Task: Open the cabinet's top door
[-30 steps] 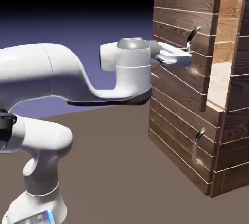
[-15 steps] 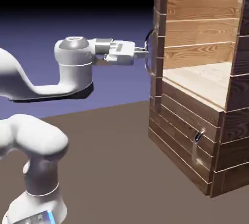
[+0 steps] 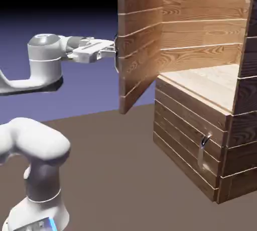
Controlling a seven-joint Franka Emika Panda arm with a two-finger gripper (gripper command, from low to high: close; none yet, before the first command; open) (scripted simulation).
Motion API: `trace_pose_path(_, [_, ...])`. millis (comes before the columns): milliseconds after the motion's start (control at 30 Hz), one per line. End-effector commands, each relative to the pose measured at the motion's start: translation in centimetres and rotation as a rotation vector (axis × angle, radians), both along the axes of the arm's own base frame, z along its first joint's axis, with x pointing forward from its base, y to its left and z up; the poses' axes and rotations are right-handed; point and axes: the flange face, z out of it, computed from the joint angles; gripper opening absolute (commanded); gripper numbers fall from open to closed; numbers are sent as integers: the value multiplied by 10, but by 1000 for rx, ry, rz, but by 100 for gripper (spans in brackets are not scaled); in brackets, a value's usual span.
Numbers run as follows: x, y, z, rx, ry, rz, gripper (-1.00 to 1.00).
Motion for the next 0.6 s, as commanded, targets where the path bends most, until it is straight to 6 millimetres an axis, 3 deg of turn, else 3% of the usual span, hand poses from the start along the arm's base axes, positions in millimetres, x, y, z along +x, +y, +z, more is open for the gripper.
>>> trace_pose_path(0, [-4,8,0,0,0,-18,-100])
trace_pose_path(300, [-35,91,0,0,0,-211,-100])
trace_pose_path(567, [-50,170,0,0,0,-388,-100])
